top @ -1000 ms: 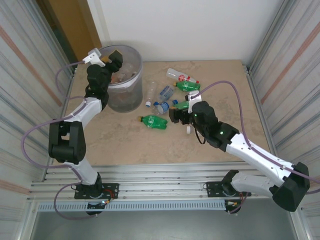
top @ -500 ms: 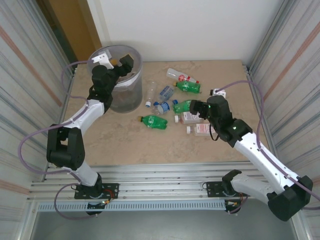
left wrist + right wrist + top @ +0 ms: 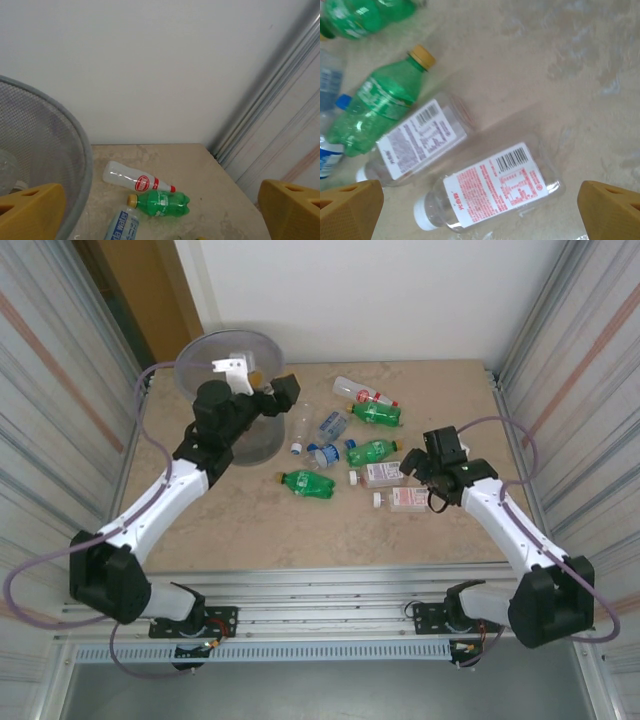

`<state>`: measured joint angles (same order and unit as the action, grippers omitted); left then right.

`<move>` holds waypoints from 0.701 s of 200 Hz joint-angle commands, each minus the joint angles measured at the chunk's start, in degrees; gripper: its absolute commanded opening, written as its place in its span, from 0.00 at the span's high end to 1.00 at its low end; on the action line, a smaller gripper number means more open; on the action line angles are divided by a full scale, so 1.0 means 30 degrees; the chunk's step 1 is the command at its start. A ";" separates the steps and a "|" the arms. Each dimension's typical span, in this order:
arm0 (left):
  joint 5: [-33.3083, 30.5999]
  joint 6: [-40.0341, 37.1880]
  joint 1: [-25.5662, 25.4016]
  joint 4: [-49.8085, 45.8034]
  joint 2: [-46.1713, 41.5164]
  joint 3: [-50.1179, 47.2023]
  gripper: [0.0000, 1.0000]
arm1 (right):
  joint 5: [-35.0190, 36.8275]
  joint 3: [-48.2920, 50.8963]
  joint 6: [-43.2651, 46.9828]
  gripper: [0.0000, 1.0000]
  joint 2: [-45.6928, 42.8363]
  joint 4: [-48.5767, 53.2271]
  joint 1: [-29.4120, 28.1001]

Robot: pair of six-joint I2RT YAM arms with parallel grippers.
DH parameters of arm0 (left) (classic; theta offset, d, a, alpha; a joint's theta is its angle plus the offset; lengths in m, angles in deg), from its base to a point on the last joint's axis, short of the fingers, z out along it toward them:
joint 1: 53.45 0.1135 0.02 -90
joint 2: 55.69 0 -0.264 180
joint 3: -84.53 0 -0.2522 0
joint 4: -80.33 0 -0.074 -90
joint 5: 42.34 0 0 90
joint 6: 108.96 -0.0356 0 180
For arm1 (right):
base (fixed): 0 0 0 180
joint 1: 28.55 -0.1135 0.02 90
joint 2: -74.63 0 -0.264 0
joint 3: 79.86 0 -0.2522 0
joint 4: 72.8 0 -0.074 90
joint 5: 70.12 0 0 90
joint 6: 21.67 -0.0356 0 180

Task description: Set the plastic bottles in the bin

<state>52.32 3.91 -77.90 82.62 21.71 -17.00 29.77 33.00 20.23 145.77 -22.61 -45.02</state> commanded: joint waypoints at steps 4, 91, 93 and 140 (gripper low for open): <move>0.0031 -0.0451 0.0034 -0.0921 -0.1300 -0.1562 0.01 | -0.1059 0.0617 -0.2424 0.02 0.1251 0.0932 -0.0002; -0.0083 -0.1205 0.0065 -0.1514 -0.2089 -0.2528 0.01 | -0.1438 0.0712 -0.5800 0.02 0.3623 -0.0289 -0.1722; -0.0067 -0.1178 0.0064 -0.1492 -0.2083 -0.2563 0.01 | -0.1462 0.0729 -0.5854 0.02 0.3674 -0.0302 -0.1733; 0.0195 -0.0967 0.0356 -0.1166 -0.2217 -0.3024 0.01 | -0.1478 0.0860 -0.6150 0.02 0.4068 -0.1075 -0.2010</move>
<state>52.46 1.75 -77.79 77.99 16.71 -25.31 25.53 35.42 4.21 157.24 -24.69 -50.46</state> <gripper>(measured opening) 0.987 0.977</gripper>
